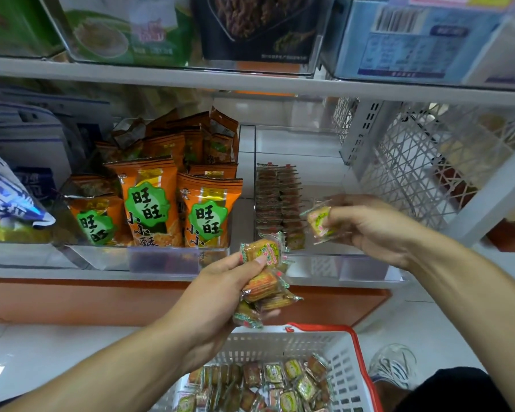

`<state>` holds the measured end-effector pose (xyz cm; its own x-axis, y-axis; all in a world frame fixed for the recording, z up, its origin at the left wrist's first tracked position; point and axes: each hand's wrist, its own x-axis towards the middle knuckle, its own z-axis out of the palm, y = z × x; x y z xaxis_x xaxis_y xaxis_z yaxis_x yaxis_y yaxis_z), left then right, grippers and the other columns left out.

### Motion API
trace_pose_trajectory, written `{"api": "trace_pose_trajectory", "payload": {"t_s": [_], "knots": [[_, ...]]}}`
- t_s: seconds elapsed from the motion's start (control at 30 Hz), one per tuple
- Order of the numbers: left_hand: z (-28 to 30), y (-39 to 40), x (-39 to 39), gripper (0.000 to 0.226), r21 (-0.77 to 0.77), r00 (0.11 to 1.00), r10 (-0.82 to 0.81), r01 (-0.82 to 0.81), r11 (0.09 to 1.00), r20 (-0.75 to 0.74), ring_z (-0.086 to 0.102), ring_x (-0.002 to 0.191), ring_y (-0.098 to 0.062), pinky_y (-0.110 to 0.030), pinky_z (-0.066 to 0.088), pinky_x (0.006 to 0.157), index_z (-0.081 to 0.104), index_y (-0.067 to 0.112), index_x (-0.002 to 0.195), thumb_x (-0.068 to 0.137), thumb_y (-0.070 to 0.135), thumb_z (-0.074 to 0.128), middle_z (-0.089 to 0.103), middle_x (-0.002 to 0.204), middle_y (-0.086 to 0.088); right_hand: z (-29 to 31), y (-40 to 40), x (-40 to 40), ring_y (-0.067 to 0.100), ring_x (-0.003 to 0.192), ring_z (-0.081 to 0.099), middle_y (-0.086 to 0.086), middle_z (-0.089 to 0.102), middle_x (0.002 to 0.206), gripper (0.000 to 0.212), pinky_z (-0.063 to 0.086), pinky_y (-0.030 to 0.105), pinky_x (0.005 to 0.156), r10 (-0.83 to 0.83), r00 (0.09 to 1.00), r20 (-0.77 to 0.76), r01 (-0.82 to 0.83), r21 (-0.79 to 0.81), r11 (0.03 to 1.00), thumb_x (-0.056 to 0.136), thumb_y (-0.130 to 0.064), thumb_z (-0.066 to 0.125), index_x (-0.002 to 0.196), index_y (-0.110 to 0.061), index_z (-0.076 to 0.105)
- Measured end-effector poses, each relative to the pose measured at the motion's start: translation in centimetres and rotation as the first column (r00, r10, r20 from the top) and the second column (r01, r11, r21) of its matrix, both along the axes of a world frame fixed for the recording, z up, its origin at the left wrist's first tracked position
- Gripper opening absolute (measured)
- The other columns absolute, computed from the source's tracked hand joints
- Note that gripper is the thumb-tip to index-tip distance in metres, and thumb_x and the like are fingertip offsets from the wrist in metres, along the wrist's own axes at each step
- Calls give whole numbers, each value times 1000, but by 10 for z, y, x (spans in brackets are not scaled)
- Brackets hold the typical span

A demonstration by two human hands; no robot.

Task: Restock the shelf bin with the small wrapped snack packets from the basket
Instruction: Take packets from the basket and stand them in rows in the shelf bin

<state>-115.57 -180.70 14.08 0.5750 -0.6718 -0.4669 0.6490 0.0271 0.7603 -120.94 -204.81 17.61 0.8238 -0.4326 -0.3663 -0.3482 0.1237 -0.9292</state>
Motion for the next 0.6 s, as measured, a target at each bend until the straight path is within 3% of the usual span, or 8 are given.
{"api": "trace_pose_trajectory", "payload": {"t_s": [0.07, 0.13, 0.23, 0.37, 0.5, 0.6], "knots": [[-1, -1, 0, 15, 4, 1000, 10, -10, 1000, -7, 77, 85, -29, -39, 63, 64, 80, 12, 95, 96, 20, 67, 78, 103, -17, -7, -6, 5, 28, 105, 68, 14, 72, 111, 47, 52, 42, 101, 34, 994, -103, -64, -300, 952, 78, 3, 75, 123, -6, 63], [-1, -3, 0, 16, 9, 1000, 2, -2, 1000, -4, 77, 85, -29, -39, 63, 65, 80, 15, 93, 97, 20, 66, 78, 103, -17, -13, -9, 9, 19, 102, 67, 1, 72, 109, 52, 51, 33, 96, 107, 961, -253, -228, -519, 823, 74, -12, 85, 121, -16, 64], [0, -4, 0, 16, 11, 1000, -15, 15, 1000, -1, 76, 87, -28, -39, 63, 67, 80, 17, 93, 98, 21, 65, 78, 104, -17, -22, -8, 16, 10, 92, 67, -7, 71, 104, 50, 50, 20, 77, 190, 906, -377, -398, -610, 685, 75, -19, 86, 120, -19, 65], [-1, -5, 1, 17, 18, 1000, -14, 14, 1000, -12, 76, 88, -30, -40, 63, 67, 78, 11, 103, 97, 21, 66, 77, 105, -18, -28, -4, 26, 16, 93, 64, -3, 67, 104, 43, 47, 23, 75, 204, 856, -475, -509, -703, 496, 79, -23, 82, 120, -23, 69], [-1, -5, 2, 21, 11, 1000, -7, 7, 1000, -25, 76, 86, -30, -40, 63, 65, 73, 9, 112, 96, 20, 67, 77, 103, -18, -32, -5, 29, 8, 72, 57, -7, 64, 87, 33, 41, 20, 60, 214, 861, -461, -500, -695, 516, 77, -17, 82, 107, -26, 72], [-1, -5, 2, 23, 3, 999, -4, 4, 1000, -37, 76, 82, -30, -40, 63, 64, 74, 7, 112, 94, 20, 68, 77, 100, -18, -36, -7, 31, 10, 75, 59, -5, 66, 95, 31, 43, 19, 58, 180, 873, -454, -475, -704, 528, 75, -15, 83, 100, -24, 68]]}}
